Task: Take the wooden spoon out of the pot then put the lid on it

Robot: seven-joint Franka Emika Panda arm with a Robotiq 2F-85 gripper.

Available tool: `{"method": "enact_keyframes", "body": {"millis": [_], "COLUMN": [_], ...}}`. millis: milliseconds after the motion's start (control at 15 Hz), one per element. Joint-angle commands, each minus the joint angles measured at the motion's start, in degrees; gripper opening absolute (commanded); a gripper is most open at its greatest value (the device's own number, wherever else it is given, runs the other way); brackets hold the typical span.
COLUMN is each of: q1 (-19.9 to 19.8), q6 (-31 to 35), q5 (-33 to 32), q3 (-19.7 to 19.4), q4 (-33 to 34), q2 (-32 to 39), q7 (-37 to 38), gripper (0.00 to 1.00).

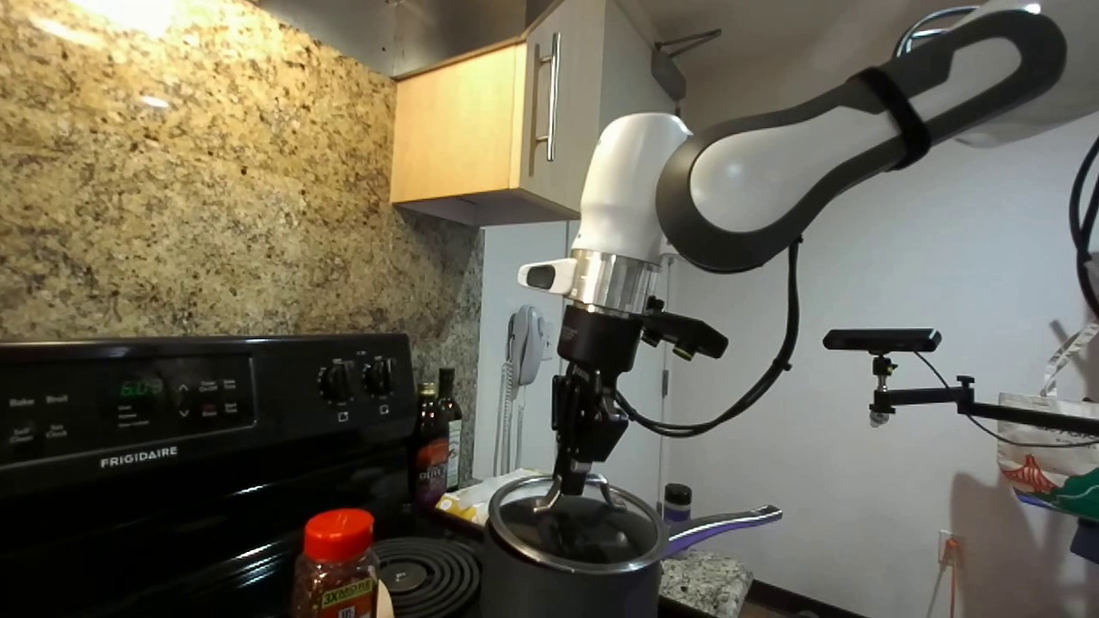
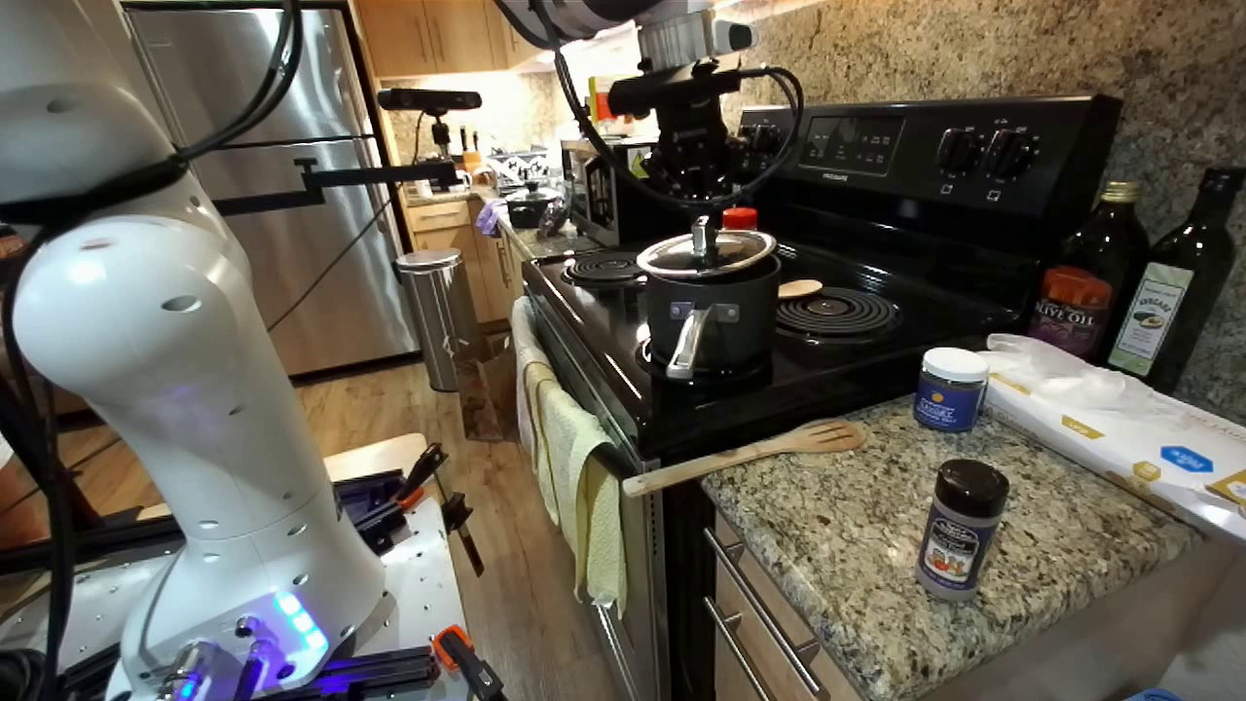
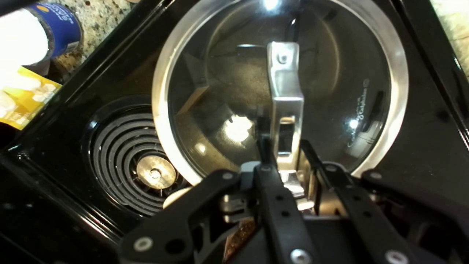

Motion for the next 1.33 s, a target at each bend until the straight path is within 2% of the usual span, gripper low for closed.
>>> {"method": "enact_keyframes", "body": {"millis": [0,867,1267], "q1": [-0.89,-1.21,-0.80], "q6": [1.67,1.15,-0.27], "q5": [-1.69,-2.14,1.20], "q3": [0.60,0.25,0.09], "q4": [0.30,1.67,3.16], "q2": [0.33,2.15,4.11], "q7": [0.58,0.10,-3.02], "gripper": [0.12,0.12,0.11]}}
